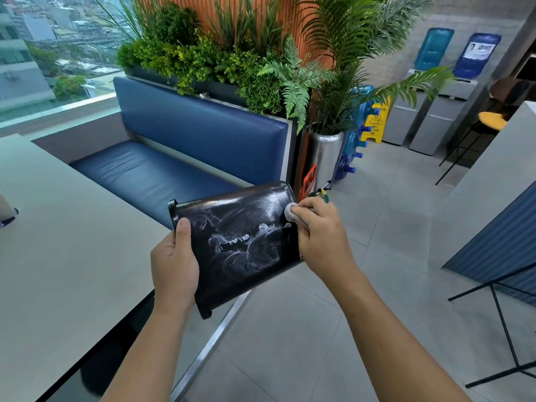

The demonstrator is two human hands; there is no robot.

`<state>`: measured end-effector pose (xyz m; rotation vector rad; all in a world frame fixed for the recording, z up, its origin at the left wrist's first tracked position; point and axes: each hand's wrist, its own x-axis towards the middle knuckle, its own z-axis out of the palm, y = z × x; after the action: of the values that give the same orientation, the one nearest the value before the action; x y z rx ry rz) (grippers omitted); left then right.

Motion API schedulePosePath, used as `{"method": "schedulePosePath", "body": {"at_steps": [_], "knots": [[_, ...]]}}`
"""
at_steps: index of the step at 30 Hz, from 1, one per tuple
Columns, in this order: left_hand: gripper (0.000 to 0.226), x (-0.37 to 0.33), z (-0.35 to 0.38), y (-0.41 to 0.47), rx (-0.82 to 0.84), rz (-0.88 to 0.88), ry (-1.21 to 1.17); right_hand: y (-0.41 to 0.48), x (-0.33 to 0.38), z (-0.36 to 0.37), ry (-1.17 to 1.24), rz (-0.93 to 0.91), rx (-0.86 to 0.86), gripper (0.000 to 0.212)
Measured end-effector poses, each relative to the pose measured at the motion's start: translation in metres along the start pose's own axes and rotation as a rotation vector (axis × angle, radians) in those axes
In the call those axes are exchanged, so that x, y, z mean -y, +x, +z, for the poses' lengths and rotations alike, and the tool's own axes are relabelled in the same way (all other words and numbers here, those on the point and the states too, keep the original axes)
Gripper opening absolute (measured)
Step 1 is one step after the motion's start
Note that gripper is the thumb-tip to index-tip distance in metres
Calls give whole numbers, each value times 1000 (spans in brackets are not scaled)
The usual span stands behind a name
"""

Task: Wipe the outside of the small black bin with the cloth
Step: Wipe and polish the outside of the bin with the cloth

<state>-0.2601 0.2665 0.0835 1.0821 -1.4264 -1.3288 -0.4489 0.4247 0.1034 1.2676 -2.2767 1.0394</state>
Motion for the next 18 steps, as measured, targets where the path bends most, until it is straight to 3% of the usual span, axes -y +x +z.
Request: {"method": "schedulePosePath", "body": {"at_steps": [8, 14, 18], "knots": [[57, -2, -2, 0, -55, -44, -26, -34, 5, 3, -4, -52, 13, 24], [77, 0, -4, 4, -62, -10, -5, -55, 18, 7, 30, -82, 85, 26], [61, -4, -3, 1, -99, -16, -26, -35, 29, -17, 160, -24, 26, 16]]}}
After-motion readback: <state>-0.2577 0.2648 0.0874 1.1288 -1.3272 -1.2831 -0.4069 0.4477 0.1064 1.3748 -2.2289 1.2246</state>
